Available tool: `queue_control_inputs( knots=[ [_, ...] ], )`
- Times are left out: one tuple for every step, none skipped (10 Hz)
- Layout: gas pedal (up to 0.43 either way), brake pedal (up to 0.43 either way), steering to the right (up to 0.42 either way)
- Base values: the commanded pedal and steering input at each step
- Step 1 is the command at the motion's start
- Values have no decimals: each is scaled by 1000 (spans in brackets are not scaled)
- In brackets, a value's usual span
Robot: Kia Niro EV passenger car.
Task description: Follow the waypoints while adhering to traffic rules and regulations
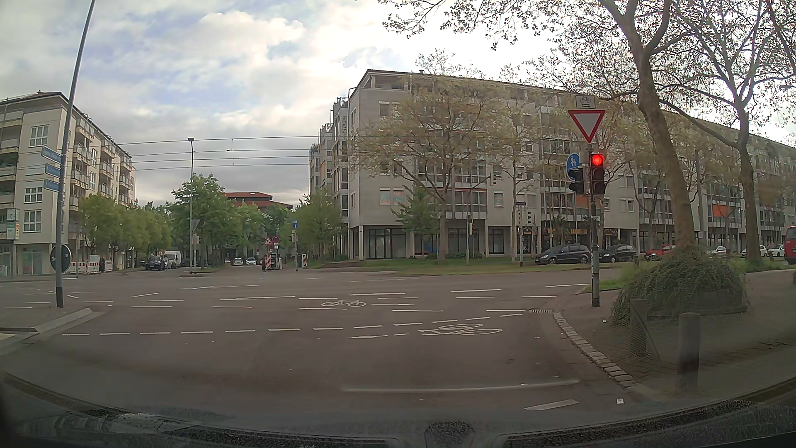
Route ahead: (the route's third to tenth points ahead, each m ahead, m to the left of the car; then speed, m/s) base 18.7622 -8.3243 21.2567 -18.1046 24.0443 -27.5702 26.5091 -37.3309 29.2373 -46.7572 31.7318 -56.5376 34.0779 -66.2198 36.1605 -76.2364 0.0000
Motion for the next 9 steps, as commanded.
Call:
queue_control_inputs(
  knots=[
    [0, 207, 67],
    [0, 201, 67],
    [0, 201, 67],
    [0, 201, 67],
    [0, 201, 67],
    [0, 201, 67],
    [0, 207, 67],
    [0, 201, 67],
    [0, 207, 67]
  ],
)
